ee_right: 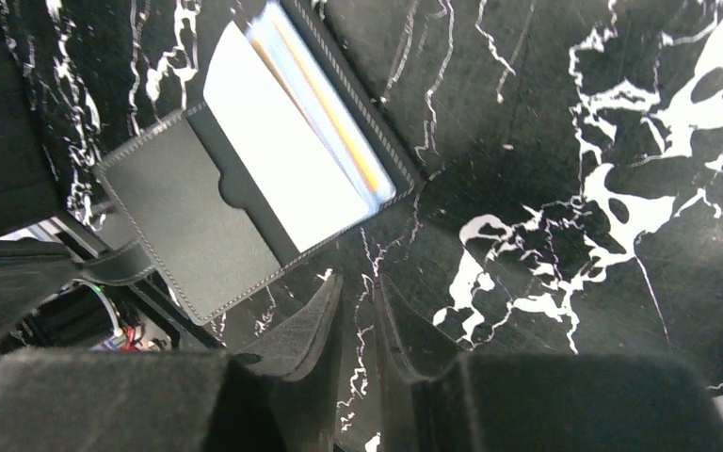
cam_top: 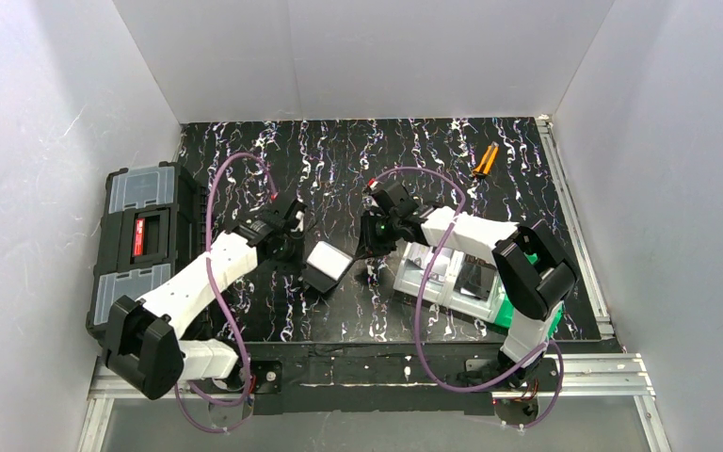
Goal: Take the credit cards out of the card holder
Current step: Open the card holder at the center of the board.
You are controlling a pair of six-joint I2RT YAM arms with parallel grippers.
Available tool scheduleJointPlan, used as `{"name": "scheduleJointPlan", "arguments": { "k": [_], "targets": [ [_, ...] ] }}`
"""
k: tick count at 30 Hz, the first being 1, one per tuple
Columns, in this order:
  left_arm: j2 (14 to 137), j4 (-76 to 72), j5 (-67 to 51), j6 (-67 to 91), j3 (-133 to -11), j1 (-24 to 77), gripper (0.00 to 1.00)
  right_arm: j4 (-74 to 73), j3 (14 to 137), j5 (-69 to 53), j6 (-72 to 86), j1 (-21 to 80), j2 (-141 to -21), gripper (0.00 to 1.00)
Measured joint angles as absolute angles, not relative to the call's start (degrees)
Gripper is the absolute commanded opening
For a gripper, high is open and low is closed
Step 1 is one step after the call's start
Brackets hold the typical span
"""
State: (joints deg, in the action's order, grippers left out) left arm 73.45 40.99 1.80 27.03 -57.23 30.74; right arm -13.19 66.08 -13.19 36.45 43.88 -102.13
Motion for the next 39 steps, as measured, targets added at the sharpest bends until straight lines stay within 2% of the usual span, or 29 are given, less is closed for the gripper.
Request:
{"name": "scheduleJointPlan", "arguments": {
  "k": [8, 17, 23, 27, 32, 39],
  "targets": [
    [75.7, 48.5, 10.4, 35.8, -53.2, 29.6, 0.0, -13.5, 71.3, -14.3, 35.8, 43.8, -104.1, 0.27],
    [93.3, 48.0, 16.6, 36.3, -63.0, 22.8, 0.0, -16.5, 77.8, -17.2, 34.1, 43.8, -108.4, 0.36],
    [103.6, 45.2, 15.0, 34.6, -69.2, 22.6, 0.0, -17.1, 80.0, -18.4, 33.9, 43.8, -110.9, 0.39],
    [104.9, 43.2, 12.1, 33.0, -70.3, 22.8, 0.0, -17.1, 80.0, -18.4, 33.9, 43.8, -110.9, 0.4],
    [106.4, 41.8, 9.7, 30.9, -73.4, 23.4, 0.0, -17.2, 79.8, -18.2, 34.1, 43.8, -110.9, 0.55],
    [109.4, 42.6, 9.7, 29.1, -76.3, 23.7, 0.0, -18.4, 79.8, -16.0, 33.8, 43.2, -110.9, 0.61]
  ]
}}
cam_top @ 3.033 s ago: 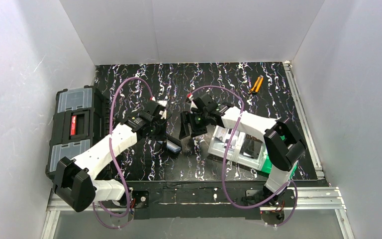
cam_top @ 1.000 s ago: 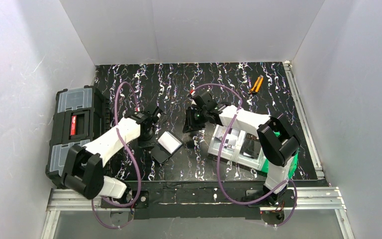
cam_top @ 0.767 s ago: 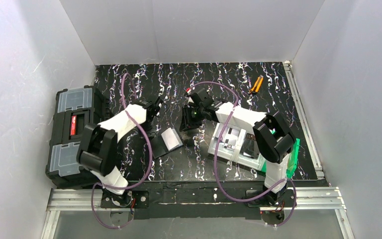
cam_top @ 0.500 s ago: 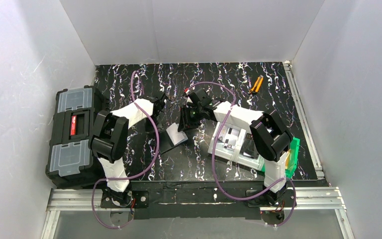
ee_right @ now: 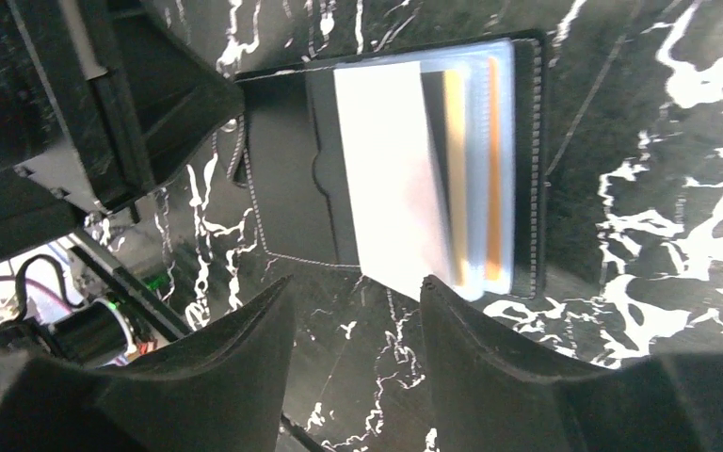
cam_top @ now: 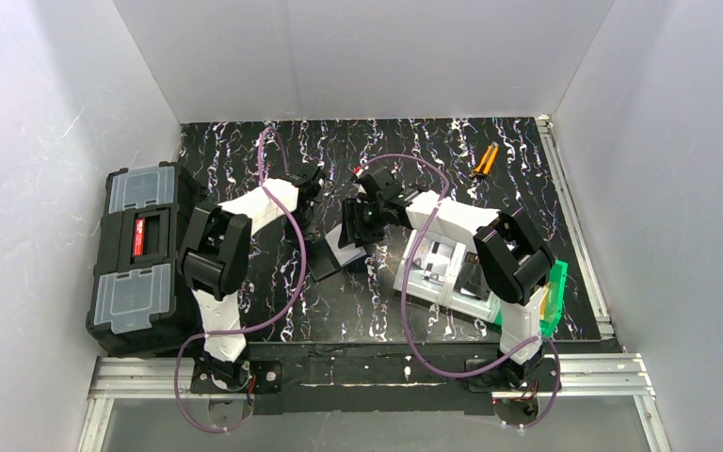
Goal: Take the credit cards out of the card holder
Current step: Open the card holder at the center of the board.
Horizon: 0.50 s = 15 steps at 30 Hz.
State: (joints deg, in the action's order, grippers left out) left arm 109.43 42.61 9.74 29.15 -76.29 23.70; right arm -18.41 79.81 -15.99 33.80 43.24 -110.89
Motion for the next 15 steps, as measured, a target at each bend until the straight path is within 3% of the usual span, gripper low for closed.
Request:
{"name": "scheduleJointPlan", "arguments": {
  "k": [5, 15],
  "targets": [
    [110.0, 43.9, 10.6, 28.2, -77.1, 23.7, 0.0, -18.9, 79.8, -13.6, 33.5, 42.2, -110.9, 0.62],
    [110.8, 44.5, 10.6, 27.0, -77.8, 23.7, 0.0, -19.2, 82.0, -15.2, 32.9, 41.8, -114.8, 0.53]
  ]
}}
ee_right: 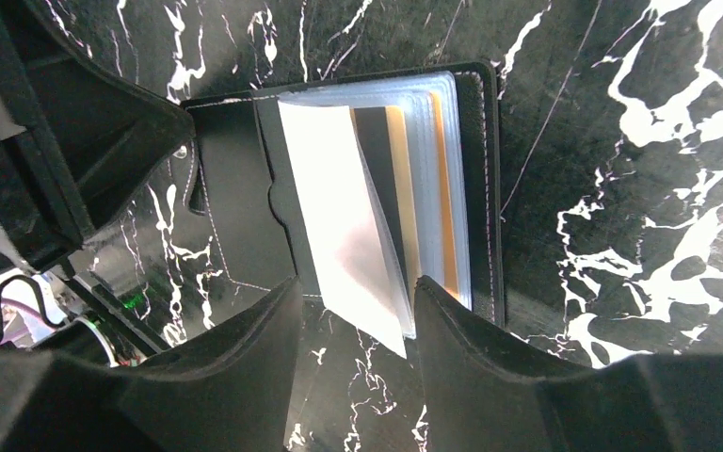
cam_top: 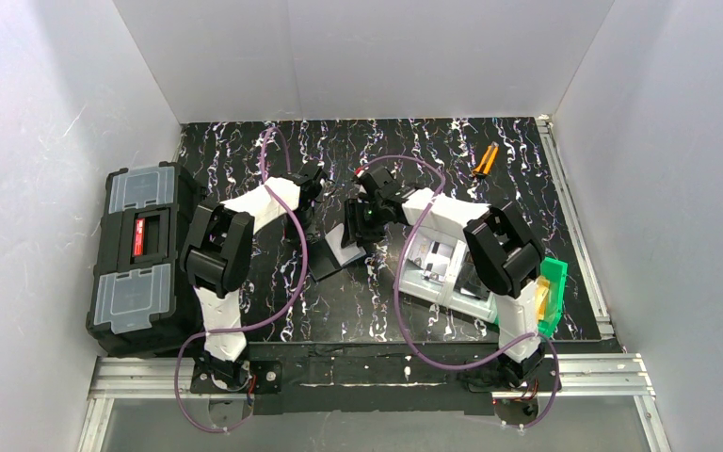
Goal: Take the credit cards out of the card holder
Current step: Open the card holder at the center of the board, then remove the credit card from the card holder.
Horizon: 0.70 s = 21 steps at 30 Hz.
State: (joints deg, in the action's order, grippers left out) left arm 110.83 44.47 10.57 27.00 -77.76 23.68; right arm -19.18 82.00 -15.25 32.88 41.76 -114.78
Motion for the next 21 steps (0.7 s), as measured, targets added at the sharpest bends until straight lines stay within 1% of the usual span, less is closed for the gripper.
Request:
{"name": "scheduleJointPlan", "arguments": {
  "k": [3, 10, 13, 16, 17, 18, 21],
  "targets": [
    [110.8, 44.5, 10.5, 26.8, -77.8, 23.7, 0.0, -19.2, 82.1, -16.0, 33.0, 41.8, -115.6, 0.49],
    [110.9, 44.6, 10.1, 26.4, -78.0, 23.7, 0.0, -19.4, 82.6, -16.9, 33.8, 42.0, -115.7, 0.31],
    [110.9, 44.6, 9.8, 26.2, -78.0, 23.7, 0.0, -19.4, 82.6, -16.9, 34.1, 42.2, -115.7, 0.2],
    [110.9, 44.6, 9.4, 26.0, -78.0, 23.6, 0.0, -19.5, 82.6, -17.1, 34.3, 42.3, -115.4, 0.07],
    [110.8, 44.5, 9.1, 26.0, -78.0, 23.6, 0.0, -19.5, 82.5, -17.3, 34.3, 42.4, -115.2, 0.04],
    [110.7, 44.2, 8.6, 25.9, -77.8, 23.6, 0.0, -19.3, 82.3, -17.6, 34.3, 42.5, -115.0, 0.01],
    [108.9, 42.8, 6.5, 25.9, -75.7, 23.6, 0.0, -18.6, 79.9, -18.6, 34.7, 42.9, -113.1, 0.01]
  ]
}}
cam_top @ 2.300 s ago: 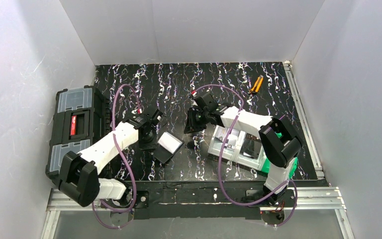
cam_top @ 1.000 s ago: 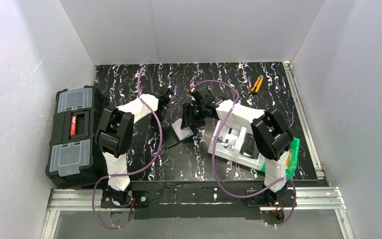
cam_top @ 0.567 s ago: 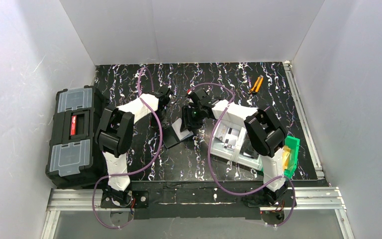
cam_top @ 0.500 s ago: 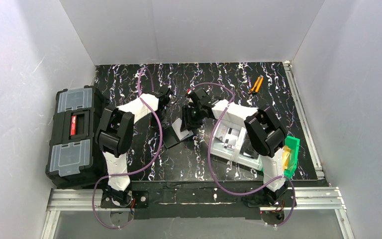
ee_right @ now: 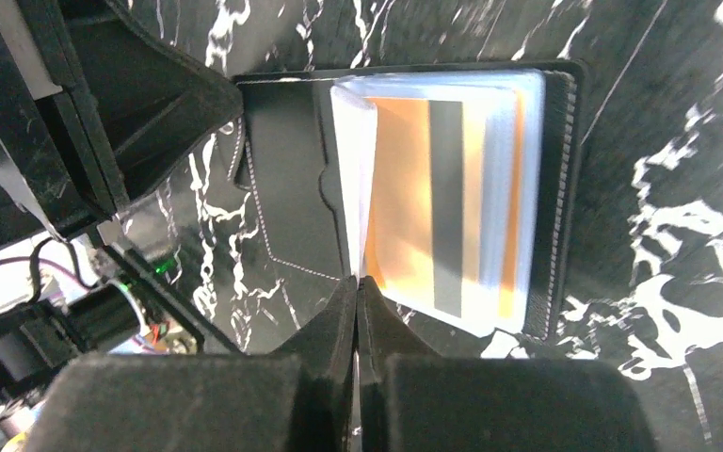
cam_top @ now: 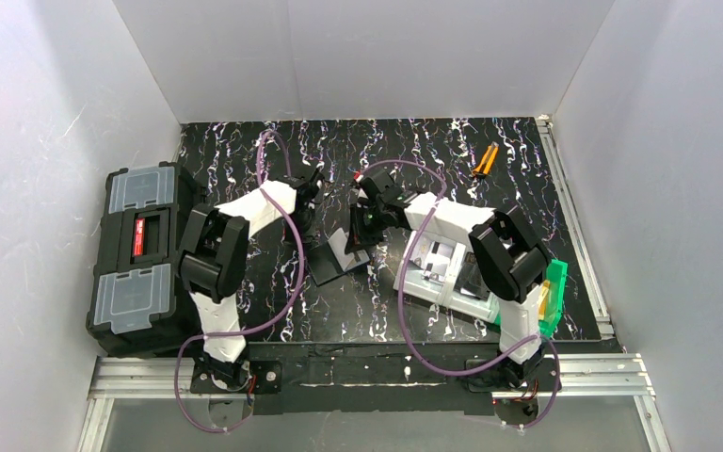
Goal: Take the credit cards out of the card holder
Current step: Remove the credit card from the card holder.
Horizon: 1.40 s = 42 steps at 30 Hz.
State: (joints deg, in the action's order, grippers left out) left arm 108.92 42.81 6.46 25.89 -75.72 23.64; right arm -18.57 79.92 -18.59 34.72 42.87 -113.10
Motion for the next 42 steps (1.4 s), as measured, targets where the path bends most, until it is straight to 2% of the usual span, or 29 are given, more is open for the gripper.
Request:
{"name": "scheduleJointPlan", "arguments": {
  "k": [5, 12, 14, 16, 22, 29, 31, 35, 38, 42],
  "targets": [
    [103.1, 41.1, 2.5, 25.6, -71.1, 23.9, 0.01, -17.3, 74.3, -20.9, 36.3, 44.1, -108.7, 0.01],
    [94.6, 39.9, -1.1, 26.0, -65.9, 24.2, 0.28, -16.6, 71.6, -22.1, 38.1, 47.9, -106.2, 0.01],
    [93.0, 39.9, -1.5, 26.5, -65.1, 24.2, 0.38, -16.6, 71.7, -22.1, 38.4, 48.8, -106.6, 0.12],
    [91.5, 40.1, -1.7, 26.9, -64.4, 24.2, 0.4, -16.6, 72.3, -22.1, 38.9, 49.7, -107.3, 0.2],
    [85.3, 42.7, -0.2, 27.9, -63.5, 24.2, 0.38, -16.5, 75.0, -22.4, 39.6, 50.3, -110.7, 0.48],
    [80.4, 45.4, 0.6, 29.4, -63.5, 24.2, 0.36, -16.6, 78.3, -23.3, 40.9, 51.0, -113.5, 0.66],
    [79.2, 46.0, 0.6, 29.8, -63.5, 24.2, 0.36, -16.6, 79.4, -23.3, 41.0, 51.4, -114.2, 0.76],
    [76.8, 47.7, 0.4, 29.9, -63.8, 24.2, 0.36, -17.3, 81.4, -23.1, 41.2, 52.4, -114.9, 0.79],
    [75.5, 48.6, -0.1, 29.8, -64.3, 24.2, 0.35, -17.9, 83.2, -23.1, 41.4, 52.9, -115.7, 0.84],
    [75.0, 49.1, -2.6, 29.9, -64.6, 24.2, 0.34, -18.0, 85.3, -23.4, 41.8, 53.3, -118.6, 0.85]
  ]
}}
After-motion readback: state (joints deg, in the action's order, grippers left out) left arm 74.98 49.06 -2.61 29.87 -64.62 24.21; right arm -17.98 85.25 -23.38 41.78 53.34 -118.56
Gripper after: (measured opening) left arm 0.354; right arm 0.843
